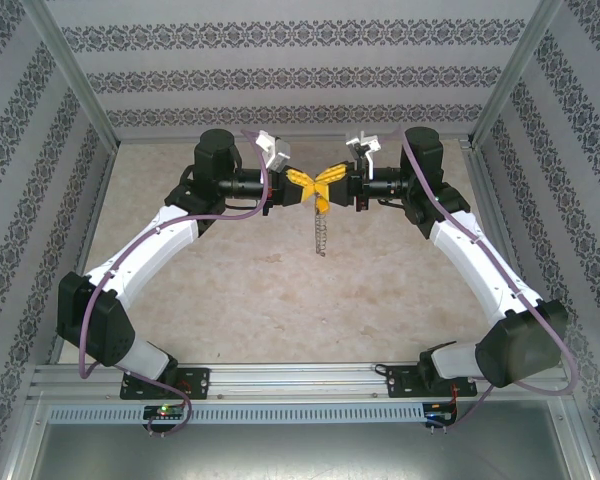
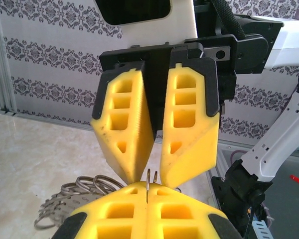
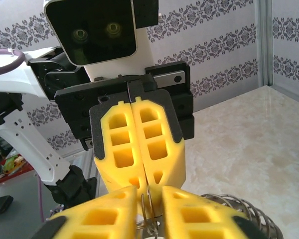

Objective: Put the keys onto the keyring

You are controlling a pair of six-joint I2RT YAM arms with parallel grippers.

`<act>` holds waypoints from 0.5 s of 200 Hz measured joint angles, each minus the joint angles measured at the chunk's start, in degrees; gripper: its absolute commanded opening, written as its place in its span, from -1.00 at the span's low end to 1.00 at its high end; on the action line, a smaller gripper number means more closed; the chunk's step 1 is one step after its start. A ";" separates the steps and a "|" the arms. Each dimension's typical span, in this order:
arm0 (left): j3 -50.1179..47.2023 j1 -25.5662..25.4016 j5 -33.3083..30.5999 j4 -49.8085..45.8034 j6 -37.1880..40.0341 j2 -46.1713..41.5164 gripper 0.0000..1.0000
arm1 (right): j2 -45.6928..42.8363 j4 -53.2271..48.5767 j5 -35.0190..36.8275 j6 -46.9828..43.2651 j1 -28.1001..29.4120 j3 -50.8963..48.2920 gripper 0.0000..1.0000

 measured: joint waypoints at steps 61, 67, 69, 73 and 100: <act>0.72 0.00 -1.16 -3.56 2.91 -0.26 -0.45 | 0.28 -3.50 -0.76 -1.07 -1.25 1.51 -1.00; 1.05 0.02 -1.40 -4.92 3.80 -0.46 -0.40 | 0.52 -4.59 -0.83 -1.68 -1.62 2.23 -1.00; 1.09 0.02 -1.46 -5.16 4.13 -0.55 -0.38 | 0.63 -5.11 -0.81 -1.99 -1.81 2.54 -1.00; 1.33 0.02 -1.70 -6.10 4.90 -0.74 -0.37 | 0.87 -5.99 -0.90 -2.43 -2.14 3.21 -1.00; 3.96 0.31 -2.40 -12.63 9.68 -2.16 -0.25 | 2.93 -12.59 -1.16 -6.62 -3.37 8.55 -1.00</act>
